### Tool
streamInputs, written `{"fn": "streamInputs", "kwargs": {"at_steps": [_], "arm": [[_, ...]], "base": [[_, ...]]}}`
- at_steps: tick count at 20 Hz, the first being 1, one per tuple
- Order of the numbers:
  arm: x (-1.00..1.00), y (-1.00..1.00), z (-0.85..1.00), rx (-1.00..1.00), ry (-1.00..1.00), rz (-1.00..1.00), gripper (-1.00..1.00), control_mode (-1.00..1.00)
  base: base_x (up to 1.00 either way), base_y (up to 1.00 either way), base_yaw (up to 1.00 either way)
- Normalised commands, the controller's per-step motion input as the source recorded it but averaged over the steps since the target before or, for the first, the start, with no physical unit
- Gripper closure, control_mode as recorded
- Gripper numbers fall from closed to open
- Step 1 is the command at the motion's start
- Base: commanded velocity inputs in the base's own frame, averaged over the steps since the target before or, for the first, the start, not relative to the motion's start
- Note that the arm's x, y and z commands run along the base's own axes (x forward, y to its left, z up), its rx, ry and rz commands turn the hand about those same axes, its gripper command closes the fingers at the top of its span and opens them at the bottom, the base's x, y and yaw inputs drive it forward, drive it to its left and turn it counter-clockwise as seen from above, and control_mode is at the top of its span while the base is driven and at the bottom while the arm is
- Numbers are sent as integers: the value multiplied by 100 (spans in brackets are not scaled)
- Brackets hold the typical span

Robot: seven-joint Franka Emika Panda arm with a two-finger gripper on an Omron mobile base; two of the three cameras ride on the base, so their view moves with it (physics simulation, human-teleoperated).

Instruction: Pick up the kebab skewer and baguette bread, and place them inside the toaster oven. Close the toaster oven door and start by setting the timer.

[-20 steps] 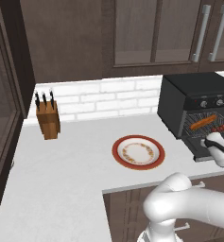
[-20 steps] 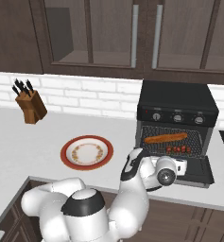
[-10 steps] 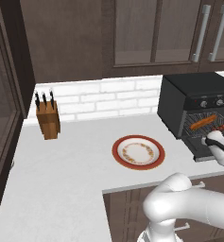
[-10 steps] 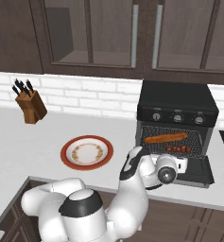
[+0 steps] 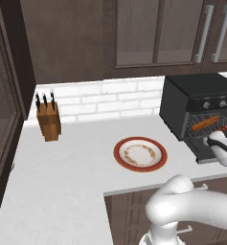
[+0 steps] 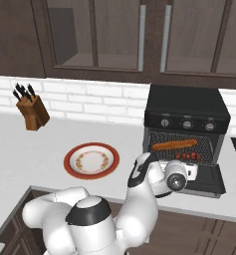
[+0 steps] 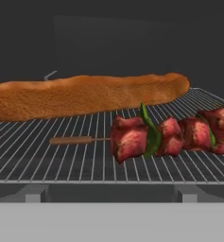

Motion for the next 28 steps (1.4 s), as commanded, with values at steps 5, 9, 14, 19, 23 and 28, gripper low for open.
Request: {"fn": "streamInputs", "kwargs": {"at_steps": [5,9,14,19,23,28], "arm": [[13,0,0,0,0,0,-100,-100],[-4,0,0,0,0,0,-100,-100],[-15,0,0,0,0,0,-100,-100],[4,0,7,0,0,0,-100,-100],[16,0,13,0,0,0,-100,-100],[15,0,2,0,0,0,-100,-100]], "base": [[0,0,0],[0,0,0],[0,0,0],[0,0,0],[0,0,0],[0,0,0]]}}
